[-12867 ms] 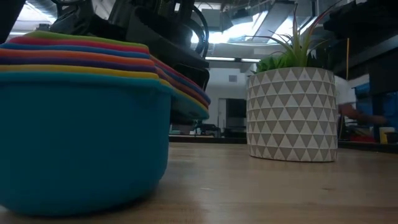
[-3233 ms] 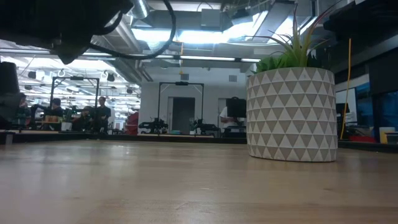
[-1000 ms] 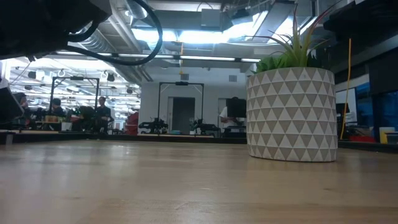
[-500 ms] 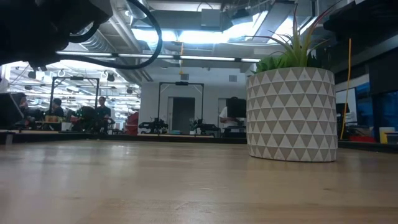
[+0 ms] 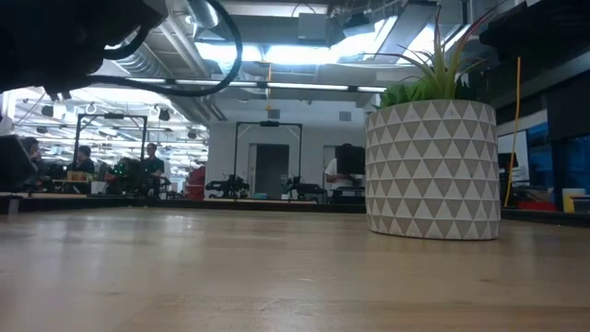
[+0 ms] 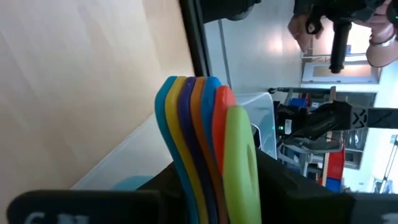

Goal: Nest measuring cups in basket
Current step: Put the stacked measuring cup into the transparent bin

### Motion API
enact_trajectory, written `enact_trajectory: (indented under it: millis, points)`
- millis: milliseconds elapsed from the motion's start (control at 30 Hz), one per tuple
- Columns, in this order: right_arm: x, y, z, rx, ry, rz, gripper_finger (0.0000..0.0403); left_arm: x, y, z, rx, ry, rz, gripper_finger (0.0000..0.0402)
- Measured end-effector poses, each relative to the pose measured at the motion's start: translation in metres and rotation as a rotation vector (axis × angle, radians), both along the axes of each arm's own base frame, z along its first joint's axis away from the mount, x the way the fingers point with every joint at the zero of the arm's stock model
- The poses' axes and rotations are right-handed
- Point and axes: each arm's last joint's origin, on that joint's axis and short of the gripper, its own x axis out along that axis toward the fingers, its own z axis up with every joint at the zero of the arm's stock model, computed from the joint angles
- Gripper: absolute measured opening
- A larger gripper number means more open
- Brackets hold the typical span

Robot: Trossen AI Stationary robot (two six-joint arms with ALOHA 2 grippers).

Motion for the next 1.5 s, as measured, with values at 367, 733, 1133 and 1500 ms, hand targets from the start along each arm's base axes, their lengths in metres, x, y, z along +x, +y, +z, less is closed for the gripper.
enact_trajectory:
  millis: [367,733,1133,1500]
  points:
    - [0.0,0.0,0.0,0.0,0.0,0.0,0.0173,0.002,0.0,0.002,-0.047,-0.086,-0.054,0.0096]
    - [0.0,0.0,0.0,0.0,0.0,0.0,0.0173,0.003,0.0,0.001,-0.012,-0.082,-0.022,0.0097]
    - [0.0,0.0,0.0,0.0,0.0,0.0,0.0173,0.005,0.001,0.002,-0.025,-0.051,0.009,0.0097]
    - [0.0,0.0,0.0,0.0,0.0,0.0,0.0173,0.01,0.011,0.003,-0.054,-0.056,0.03,0.0148]
